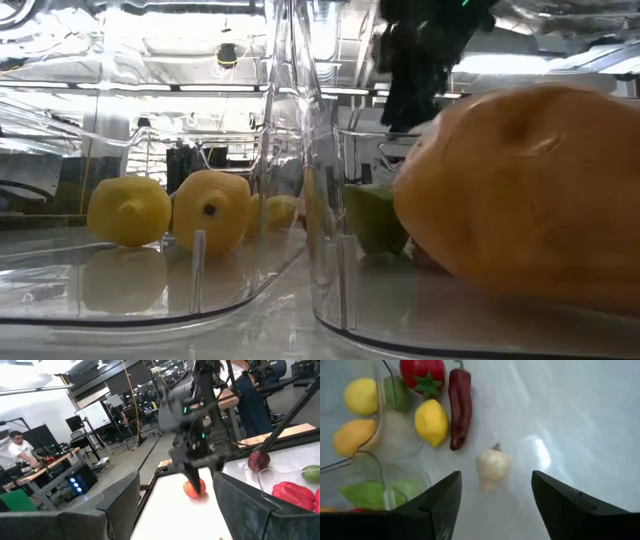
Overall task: Sort produce into baskets
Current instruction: Put the garlic into the right transparent bin
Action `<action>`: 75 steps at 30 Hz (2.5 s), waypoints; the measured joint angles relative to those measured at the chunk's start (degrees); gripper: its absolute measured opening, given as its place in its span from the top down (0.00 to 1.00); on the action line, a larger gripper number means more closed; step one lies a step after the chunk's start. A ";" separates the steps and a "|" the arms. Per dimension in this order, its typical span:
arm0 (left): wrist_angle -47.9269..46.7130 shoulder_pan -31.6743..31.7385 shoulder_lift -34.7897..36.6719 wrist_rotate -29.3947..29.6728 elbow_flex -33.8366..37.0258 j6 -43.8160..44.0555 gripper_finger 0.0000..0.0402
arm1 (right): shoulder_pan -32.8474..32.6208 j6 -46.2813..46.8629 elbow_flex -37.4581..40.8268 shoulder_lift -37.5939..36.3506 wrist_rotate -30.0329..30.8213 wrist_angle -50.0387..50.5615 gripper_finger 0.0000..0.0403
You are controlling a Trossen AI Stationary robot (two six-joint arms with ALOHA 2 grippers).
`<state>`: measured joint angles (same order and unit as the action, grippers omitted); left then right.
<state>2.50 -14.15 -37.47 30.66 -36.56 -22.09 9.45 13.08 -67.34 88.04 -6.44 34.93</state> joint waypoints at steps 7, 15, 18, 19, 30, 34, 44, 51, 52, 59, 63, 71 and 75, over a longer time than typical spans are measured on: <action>-0.12 0.01 0.00 0.02 0.00 -0.71 0.40 | 1.29 -1.52 -5.96 13.94 -7.53 5.22 0.26; -0.51 0.02 0.00 0.02 0.00 -0.61 0.40 | 1.36 -4.64 -21.20 27.26 -9.92 19.90 0.22; -0.66 0.02 0.00 0.02 0.00 -0.79 0.40 | 1.34 -5.79 -24.88 30.37 -9.85 22.40 0.21; -0.67 0.02 0.00 0.02 0.00 -0.80 0.40 | 1.27 -5.94 -25.82 31.25 -9.66 22.73 0.21; -1.66 0.02 0.00 0.28 0.00 -0.81 0.40 | 1.14 -7.62 -29.41 36.74 -2.26 26.99 0.23; -1.65 0.02 0.02 0.30 0.00 -0.81 0.40 | 1.10 -7.76 -29.35 36.87 -2.09 26.87 0.31; -1.59 0.02 0.17 0.49 -0.40 -0.83 0.40 | 1.10 -8.66 -29.36 36.81 0.51 27.29 0.53; -1.61 0.02 2.70 -0.16 -0.48 0.11 0.40 | 0.76 -9.01 -29.33 34.29 1.16 30.06 0.52; -1.74 0.02 3.23 -0.47 -0.48 0.31 0.40 | 0.44 -8.46 -29.28 32.62 1.80 30.45 0.52; -3.14 0.04 4.66 -1.38 -0.48 1.81 0.40 | -5.84 -1.95 -29.30 18.83 6.42 29.68 0.52; -3.18 0.04 4.47 -1.87 -0.50 1.97 0.40 | -12.24 1.41 -28.80 13.10 5.53 26.03 0.48; -3.15 0.00 4.37 -1.95 -0.50 4.05 0.40 | -24.98 8.30 -24.45 11.62 6.89 21.15 0.40; -3.12 0.00 4.37 -1.97 -0.50 4.80 0.40 | -26.94 10.46 -23.07 12.53 8.24 20.07 0.35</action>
<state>-0.62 -14.15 -33.10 28.69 -37.06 -17.29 -17.49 23.54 -90.41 100.57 1.80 55.00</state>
